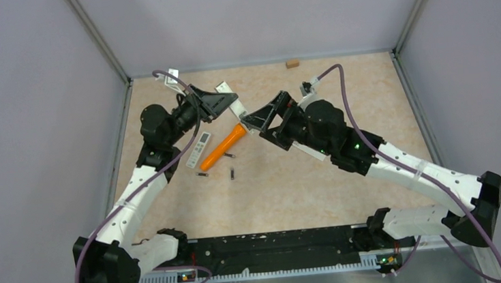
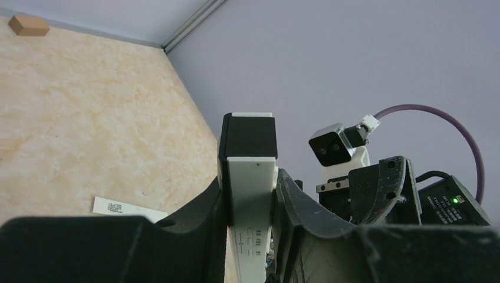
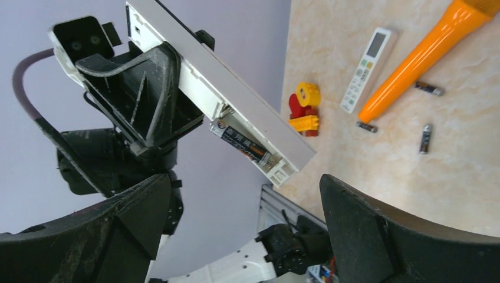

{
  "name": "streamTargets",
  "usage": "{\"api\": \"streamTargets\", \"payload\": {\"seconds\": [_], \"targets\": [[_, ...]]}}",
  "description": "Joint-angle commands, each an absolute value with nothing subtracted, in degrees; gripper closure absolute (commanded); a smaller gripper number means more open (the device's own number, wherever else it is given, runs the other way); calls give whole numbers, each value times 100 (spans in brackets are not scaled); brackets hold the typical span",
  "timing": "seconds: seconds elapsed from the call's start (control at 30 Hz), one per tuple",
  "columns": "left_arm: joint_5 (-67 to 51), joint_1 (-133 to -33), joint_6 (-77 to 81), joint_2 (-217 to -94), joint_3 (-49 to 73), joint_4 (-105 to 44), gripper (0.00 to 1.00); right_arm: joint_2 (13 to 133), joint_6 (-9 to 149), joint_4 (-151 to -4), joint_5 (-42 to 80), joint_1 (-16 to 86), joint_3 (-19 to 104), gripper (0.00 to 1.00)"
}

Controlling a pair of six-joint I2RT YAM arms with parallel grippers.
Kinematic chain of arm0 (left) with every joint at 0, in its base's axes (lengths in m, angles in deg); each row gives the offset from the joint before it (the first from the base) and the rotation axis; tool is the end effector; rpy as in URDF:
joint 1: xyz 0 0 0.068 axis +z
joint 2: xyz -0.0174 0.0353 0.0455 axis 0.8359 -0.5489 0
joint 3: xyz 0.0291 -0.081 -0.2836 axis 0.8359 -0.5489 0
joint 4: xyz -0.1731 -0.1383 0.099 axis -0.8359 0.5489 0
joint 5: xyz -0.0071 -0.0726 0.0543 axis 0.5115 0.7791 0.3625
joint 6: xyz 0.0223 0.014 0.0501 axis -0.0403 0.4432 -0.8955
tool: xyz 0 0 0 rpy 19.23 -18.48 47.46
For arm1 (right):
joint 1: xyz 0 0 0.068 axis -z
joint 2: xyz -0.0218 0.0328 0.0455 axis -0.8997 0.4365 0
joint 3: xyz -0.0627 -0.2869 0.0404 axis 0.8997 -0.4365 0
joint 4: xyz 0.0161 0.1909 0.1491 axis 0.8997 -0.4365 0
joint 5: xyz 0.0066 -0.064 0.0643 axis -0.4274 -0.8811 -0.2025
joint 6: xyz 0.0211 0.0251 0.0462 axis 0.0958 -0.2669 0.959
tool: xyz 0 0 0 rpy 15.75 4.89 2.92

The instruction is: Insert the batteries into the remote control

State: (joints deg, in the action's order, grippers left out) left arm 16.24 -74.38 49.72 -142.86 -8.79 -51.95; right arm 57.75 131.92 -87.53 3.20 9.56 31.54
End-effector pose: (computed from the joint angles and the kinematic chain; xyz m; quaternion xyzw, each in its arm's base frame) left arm 0.2104 -0.0892 0.4052 -0.0117 0.6444 -0.5990 0.4753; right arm 0.1432 0.1912 0.4077 0.1426 0.7635 0.5249 0.3480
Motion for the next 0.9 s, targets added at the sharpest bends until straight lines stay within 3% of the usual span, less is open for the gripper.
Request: {"api": "streamTargets", "payload": {"seconds": [0.0, 0.87], "targets": [[1288, -7416, 5040, -14074, -922, -5597, 100, 5826, 14072, -7955, 624, 987, 3103, 1], [1434, -7411, 5378, -13827, -1047, -5647, 100, 6302, 15051, -6855, 594, 1113, 2586, 3]]}}
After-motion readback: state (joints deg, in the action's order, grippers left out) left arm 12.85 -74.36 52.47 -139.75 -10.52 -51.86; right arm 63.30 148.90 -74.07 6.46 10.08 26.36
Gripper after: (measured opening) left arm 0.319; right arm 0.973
